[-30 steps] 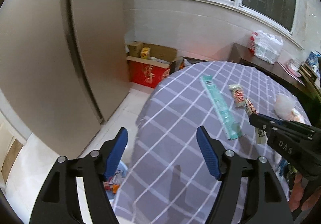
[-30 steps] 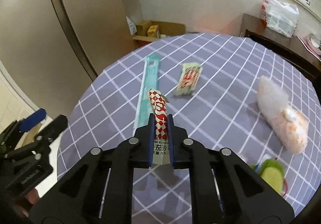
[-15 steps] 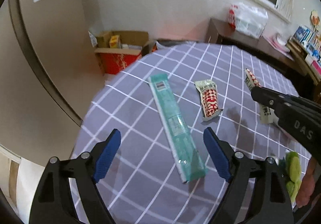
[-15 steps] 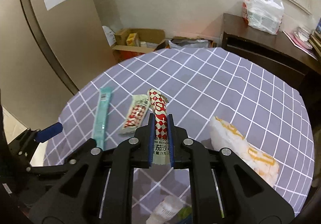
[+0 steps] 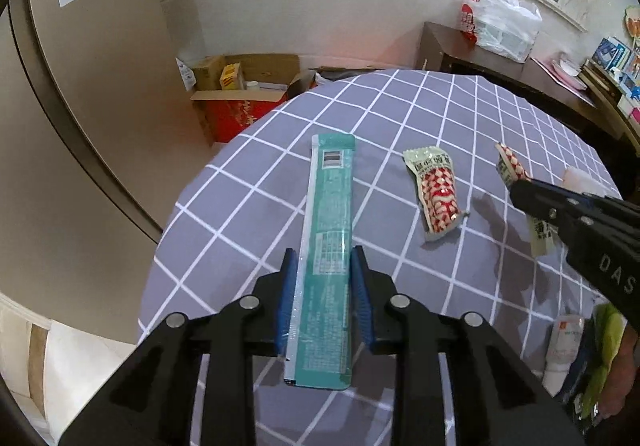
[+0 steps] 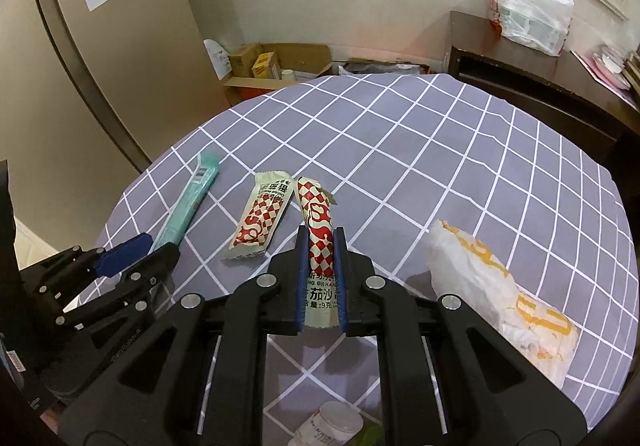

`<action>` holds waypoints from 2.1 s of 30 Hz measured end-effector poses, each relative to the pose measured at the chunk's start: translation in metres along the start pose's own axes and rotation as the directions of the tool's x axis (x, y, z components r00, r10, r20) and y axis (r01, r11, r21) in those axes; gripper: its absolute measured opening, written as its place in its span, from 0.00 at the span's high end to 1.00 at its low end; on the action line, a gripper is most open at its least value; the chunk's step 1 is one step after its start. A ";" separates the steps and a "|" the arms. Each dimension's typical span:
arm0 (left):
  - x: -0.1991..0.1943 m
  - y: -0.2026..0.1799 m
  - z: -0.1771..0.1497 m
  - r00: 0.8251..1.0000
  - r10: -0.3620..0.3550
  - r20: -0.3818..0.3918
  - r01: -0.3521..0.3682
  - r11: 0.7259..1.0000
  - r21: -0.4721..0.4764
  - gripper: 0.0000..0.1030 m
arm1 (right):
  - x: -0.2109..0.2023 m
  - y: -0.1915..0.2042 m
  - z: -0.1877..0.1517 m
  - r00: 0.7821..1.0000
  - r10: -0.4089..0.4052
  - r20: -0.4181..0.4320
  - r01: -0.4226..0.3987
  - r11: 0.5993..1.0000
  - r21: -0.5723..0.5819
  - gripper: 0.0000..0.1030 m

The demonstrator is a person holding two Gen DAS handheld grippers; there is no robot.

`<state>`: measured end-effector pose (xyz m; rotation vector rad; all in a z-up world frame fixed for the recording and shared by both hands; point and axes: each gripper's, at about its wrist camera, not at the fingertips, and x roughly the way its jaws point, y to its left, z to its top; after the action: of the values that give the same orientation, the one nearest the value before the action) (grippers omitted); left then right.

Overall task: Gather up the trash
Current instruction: 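Carry the snack stick and toothpaste box over the blue bucket with both grippers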

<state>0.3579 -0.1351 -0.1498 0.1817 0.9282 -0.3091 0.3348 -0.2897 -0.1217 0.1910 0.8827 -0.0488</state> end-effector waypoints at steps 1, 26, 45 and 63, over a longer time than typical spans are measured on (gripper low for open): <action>-0.001 0.000 -0.002 1.000 -0.004 0.000 0.004 1.000 -0.003 0.75 | -0.001 0.000 -0.001 1.000 0.001 0.000 -0.001 1.000 0.001 0.88; -0.086 0.055 -0.040 0.993 0.049 0.107 -0.041 0.996 -0.077 0.75 | -0.039 0.081 -0.032 0.998 0.061 0.029 -0.057 0.993 -0.106 0.88; -0.128 0.189 -0.109 0.976 0.210 0.063 -0.182 0.936 -0.300 0.74 | -0.031 0.226 -0.069 0.982 0.182 -0.041 -0.186 0.930 -0.316 0.88; -0.061 0.303 -0.170 0.969 0.221 -0.112 -0.247 0.886 -0.393 0.98 | 0.045 0.330 -0.109 0.958 0.182 -0.220 -0.255 0.894 -0.369 0.88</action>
<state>0.2977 0.2099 -0.1938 -0.0805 1.0033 0.1188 0.3200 0.0561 -0.1758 -0.0863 1.0281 0.3632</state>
